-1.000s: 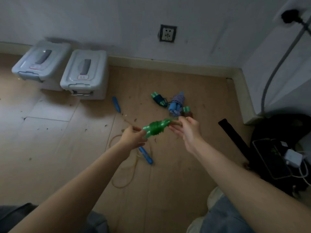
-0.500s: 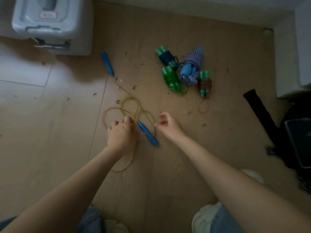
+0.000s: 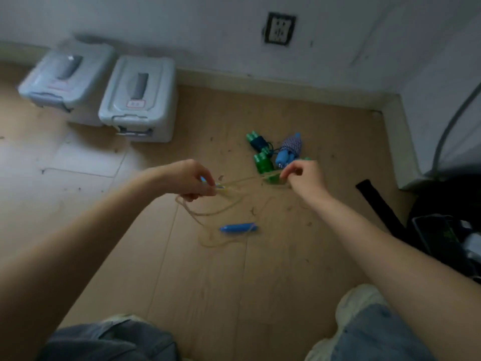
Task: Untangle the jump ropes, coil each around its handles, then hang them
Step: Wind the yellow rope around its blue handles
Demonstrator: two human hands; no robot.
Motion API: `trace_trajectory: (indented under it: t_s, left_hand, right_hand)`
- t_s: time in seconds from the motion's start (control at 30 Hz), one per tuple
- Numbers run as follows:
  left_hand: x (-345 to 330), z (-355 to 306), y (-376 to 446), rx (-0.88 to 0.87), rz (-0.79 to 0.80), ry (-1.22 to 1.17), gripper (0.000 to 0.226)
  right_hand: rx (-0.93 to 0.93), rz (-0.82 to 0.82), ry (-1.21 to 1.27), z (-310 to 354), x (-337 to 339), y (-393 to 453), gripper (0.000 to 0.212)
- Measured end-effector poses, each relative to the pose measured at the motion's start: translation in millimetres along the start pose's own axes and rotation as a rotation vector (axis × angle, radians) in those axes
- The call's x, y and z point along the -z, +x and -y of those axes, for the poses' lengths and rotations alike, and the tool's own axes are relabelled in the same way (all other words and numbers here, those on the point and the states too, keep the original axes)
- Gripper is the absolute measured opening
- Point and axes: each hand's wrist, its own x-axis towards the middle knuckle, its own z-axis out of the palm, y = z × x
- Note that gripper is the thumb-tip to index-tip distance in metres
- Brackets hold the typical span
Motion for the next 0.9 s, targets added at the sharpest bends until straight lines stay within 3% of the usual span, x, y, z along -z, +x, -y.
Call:
trace_trajectory:
  t_s: [0.1,0.2,0.27,0.4,0.47,0.6,0.67,0.73,0.8,0.87,0.9]
  left_hand:
    - [31.7,-26.8,-38.2,-0.003,0.006,0.22,0.013]
    - [59.7,-51.8,-80.8,-0.014,-0.11,0.352,0.018]
    - [75.8,-66.5,-108.8,-0.047,-0.272,0.443,0.017]
    - [91.8,-78.9,-149.0,-0.129,-0.839,0.57,0.018]
    - [87.1,-81.4,-159.1,-0.184,-0.9,0.496,0.019]
    - [72.4,-89.2,-163.7,-0.233,-0.744,0.361,0.016]
    - [63.5,-94.4,-162.4,-0.235,-0.671,0.406,0.022]
    - [51.4,-101.7,-161.9,-0.283,-0.58,0.43,0.043]
    - [35.6,-109.5,-163.5,-0.437,-0.388,0.141,0.051]
    - [22.6,-115.2,-163.1,-0.57,-0.149,-0.276,0.032]
    - [19.0,-115.7,-160.8,-0.578,-0.094,-0.362,0.02]
  right_hand:
    - [0.08,-0.122,0.149,38.5,54.5,-11.0,0.046]
    - [0.206,-0.119,0.129,69.0,101.6,-34.1,0.046]
    - [0.29,-0.102,0.041,85.1,127.3,-51.3,0.046]
    - [0.385,-0.238,-0.11,112.1,164.7,-82.4,0.037]
    - [0.377,-0.255,-0.057,121.7,176.4,-97.7,0.038]
    - [0.291,0.061,0.497,134.2,192.1,-130.6,0.022]
    - [0.339,0.172,0.581,138.6,194.5,-141.4,0.021]
    - [0.439,0.21,0.545,142.9,192.4,-148.2,0.027]
    - [0.507,0.262,0.528,147.2,183.9,-151.8,0.025]
    - [0.516,0.265,0.535,150.1,175.0,-151.7,0.022]
    - [0.511,0.225,0.507,150.1,172.0,-149.7,0.021]
